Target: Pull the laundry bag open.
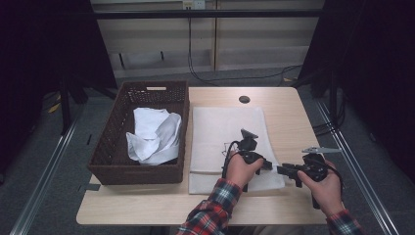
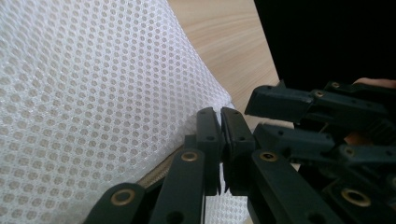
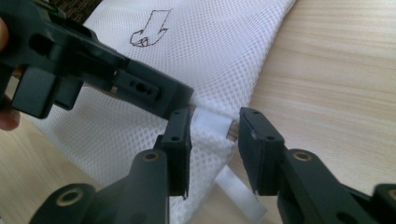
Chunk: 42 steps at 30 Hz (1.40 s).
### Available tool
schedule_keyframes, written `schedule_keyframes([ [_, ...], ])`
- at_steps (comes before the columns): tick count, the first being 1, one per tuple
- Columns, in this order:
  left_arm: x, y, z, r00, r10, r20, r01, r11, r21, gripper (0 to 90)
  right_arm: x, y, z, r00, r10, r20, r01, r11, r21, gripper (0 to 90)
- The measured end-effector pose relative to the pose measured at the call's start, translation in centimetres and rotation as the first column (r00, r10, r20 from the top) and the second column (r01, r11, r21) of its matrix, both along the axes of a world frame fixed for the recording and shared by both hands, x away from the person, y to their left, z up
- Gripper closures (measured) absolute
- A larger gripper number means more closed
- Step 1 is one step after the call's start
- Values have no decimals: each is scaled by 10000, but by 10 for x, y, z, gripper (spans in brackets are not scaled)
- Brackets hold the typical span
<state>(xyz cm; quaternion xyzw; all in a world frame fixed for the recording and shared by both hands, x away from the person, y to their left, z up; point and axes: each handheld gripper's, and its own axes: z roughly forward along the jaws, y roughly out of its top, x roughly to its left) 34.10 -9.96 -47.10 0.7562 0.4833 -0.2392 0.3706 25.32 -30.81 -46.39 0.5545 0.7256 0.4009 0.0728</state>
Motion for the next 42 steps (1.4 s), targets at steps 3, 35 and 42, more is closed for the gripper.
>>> schedule_keyframes([
  [3,1,3,4,10000,-70,45,70,10000,-28,870,0,4,-1,9997,-6,-233,16,9991,423,520],
  [35,4,11,11,9998,-162,-90,155,9969,-767,870,9,4,-12,9924,526,-1111,-351,9875,1538,577],
  [42,4,12,11,10000,-89,-27,86,9955,-947,870,9,4,-13,9899,427,-1355,-194,9855,1686,456],
])
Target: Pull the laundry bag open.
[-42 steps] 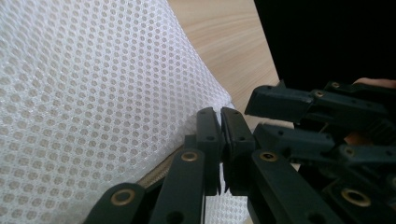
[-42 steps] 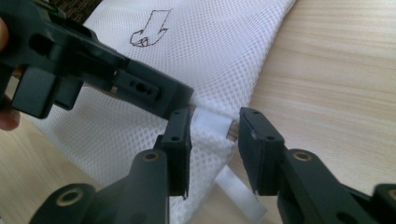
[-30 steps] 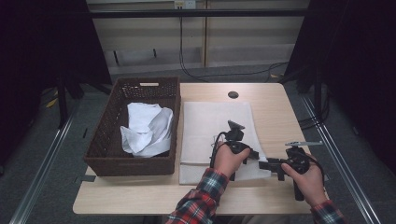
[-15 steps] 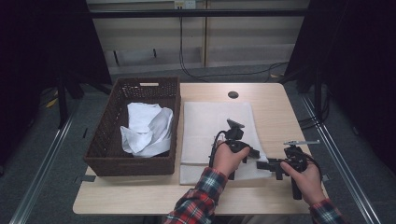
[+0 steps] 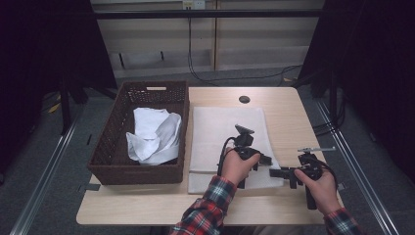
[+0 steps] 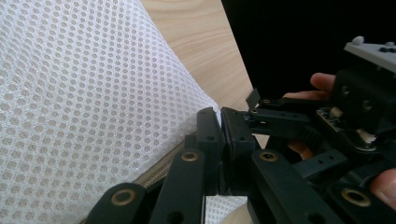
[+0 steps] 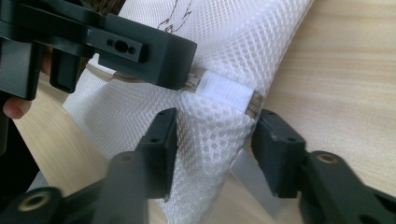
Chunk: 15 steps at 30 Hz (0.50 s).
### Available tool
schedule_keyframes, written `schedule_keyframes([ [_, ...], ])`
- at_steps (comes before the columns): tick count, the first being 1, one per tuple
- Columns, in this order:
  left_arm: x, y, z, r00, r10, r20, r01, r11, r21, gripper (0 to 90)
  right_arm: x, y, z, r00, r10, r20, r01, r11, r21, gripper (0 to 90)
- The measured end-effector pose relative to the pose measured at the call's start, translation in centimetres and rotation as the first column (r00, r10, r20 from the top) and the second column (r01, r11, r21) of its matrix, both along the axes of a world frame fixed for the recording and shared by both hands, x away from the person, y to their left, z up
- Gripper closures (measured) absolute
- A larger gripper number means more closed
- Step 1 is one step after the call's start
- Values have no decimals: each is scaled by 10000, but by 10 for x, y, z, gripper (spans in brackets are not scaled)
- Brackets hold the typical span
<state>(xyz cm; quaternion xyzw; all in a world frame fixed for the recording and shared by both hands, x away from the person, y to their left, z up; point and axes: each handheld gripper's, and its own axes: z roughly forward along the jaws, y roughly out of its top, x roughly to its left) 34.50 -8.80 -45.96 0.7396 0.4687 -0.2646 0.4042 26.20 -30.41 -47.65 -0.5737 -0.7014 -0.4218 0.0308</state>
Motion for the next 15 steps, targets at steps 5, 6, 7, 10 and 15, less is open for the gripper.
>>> schedule_keyframes([
  [5,0,0,3,9999,-145,77,145,9999,-21,870,0,2,-4,9999,70,-96,-69,10000,11,400],
  [6,0,0,3,9998,-152,107,152,9999,10,870,0,3,-2,9999,120,-113,-120,9999,40,427],
  [7,0,-1,2,9998,-162,81,163,9999,-24,870,0,4,-1,9999,121,-67,-121,9999,19,449],
  [10,0,-1,0,9998,-182,55,182,9998,-50,870,0,5,2,9999,108,99,-105,9996,-254,543],
  [15,-1,-1,-2,10000,-78,25,78,10000,7,869,1,0,3,10000,25,-63,-26,9999,-129,735],
])
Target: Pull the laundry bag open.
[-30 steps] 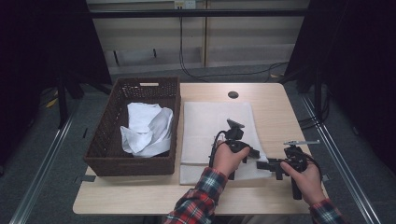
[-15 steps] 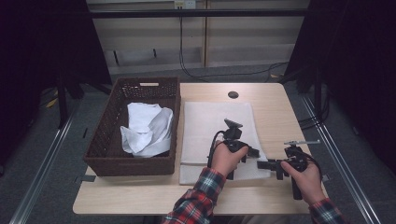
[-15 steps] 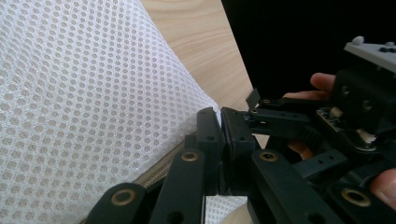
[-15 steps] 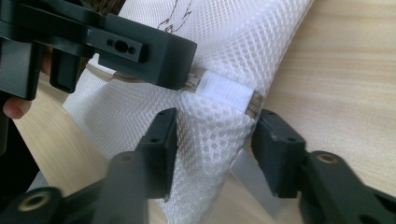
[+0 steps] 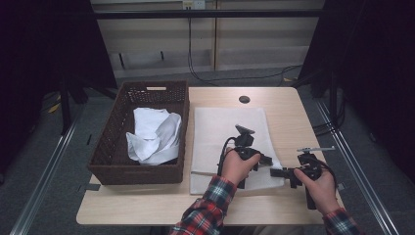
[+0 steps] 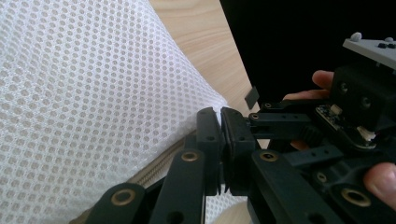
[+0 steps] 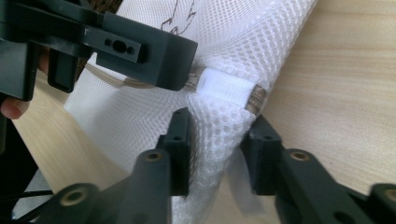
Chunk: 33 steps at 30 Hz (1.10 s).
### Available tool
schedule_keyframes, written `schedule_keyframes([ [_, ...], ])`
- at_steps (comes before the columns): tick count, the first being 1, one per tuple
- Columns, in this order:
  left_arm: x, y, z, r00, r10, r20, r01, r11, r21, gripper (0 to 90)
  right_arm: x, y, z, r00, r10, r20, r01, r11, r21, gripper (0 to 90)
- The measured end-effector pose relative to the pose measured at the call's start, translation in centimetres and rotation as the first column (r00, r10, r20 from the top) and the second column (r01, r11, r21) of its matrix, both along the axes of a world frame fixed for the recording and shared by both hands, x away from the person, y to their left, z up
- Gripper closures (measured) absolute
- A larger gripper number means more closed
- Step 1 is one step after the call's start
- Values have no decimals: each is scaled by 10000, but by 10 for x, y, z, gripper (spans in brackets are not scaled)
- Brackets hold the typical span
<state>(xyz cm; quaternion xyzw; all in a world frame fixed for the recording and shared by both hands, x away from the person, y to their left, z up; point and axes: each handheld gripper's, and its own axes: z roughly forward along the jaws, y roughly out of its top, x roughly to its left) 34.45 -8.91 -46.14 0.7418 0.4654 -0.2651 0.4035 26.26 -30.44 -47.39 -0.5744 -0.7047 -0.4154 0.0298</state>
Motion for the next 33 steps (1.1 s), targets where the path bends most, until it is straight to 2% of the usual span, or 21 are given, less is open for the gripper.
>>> schedule_keyframes([
  [3,0,0,-1,10000,-70,-13,70,10000,-10,869,0,-1,3,10000,-1,-12,1,10000,0,822],
  [6,0,0,-1,9999,-81,-113,80,9999,-124,867,0,-1,5,10000,-14,-76,15,9999,153,846],
  [13,-1,0,-3,9996,-81,-282,74,9997,-252,862,0,-1,8,9997,-136,-205,144,9991,396,857],
  [26,-1,2,-4,9996,-174,-242,171,9998,-129,871,-1,-1,7,9993,-204,-309,214,9992,326,868],
  [33,-1,2,-4,9995,-50,-304,44,9998,-188,871,-1,-2,7,9991,-296,-312,304,9992,255,871],
])
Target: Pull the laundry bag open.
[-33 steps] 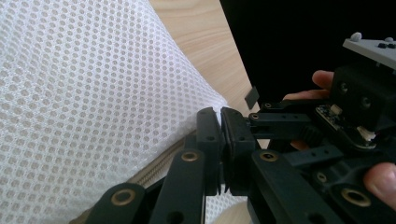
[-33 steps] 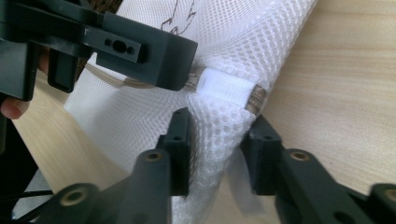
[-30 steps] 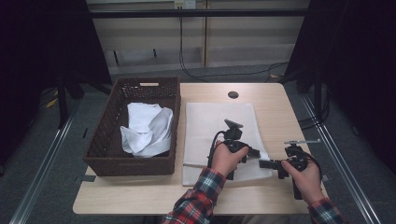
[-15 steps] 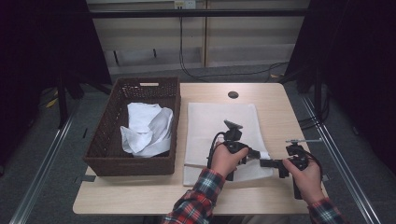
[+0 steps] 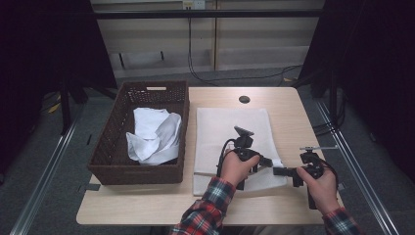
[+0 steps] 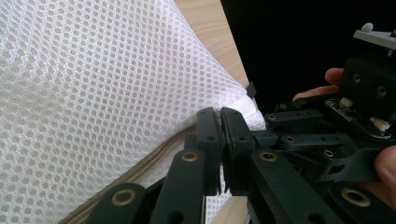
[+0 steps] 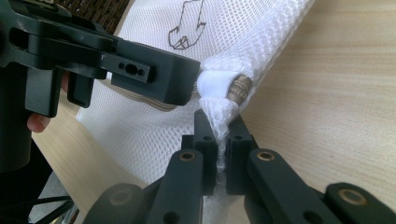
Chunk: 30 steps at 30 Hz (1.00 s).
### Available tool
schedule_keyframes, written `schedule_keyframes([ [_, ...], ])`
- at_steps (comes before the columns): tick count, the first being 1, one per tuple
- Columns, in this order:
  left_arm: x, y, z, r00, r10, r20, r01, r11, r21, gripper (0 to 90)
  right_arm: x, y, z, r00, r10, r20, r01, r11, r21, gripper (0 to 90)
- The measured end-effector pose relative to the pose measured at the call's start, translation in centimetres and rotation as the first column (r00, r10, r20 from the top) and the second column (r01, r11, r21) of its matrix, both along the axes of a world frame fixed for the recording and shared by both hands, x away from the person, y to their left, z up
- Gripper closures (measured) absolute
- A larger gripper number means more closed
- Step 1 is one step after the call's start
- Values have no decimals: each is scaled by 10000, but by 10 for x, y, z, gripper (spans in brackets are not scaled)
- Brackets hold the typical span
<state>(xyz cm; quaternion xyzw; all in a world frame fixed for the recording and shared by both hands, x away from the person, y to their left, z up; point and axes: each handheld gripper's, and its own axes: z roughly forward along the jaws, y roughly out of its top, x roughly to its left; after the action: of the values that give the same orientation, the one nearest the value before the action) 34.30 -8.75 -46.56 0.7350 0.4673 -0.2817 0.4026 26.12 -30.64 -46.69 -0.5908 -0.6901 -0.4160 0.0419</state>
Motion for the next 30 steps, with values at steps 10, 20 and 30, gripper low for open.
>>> schedule_keyframes([
  [10,-1,4,1,10000,-8,34,8,10000,31,872,0,-1,-1,10000,-67,-34,67,10000,24,875],
  [20,-2,5,-3,10000,21,-43,-21,10000,27,872,1,-1,-4,9999,-64,-88,64,10000,25,876],
  [30,-3,5,-4,10000,47,87,-48,9998,177,872,1,-3,-5,9999,-44,-131,45,9999,117,878],
])
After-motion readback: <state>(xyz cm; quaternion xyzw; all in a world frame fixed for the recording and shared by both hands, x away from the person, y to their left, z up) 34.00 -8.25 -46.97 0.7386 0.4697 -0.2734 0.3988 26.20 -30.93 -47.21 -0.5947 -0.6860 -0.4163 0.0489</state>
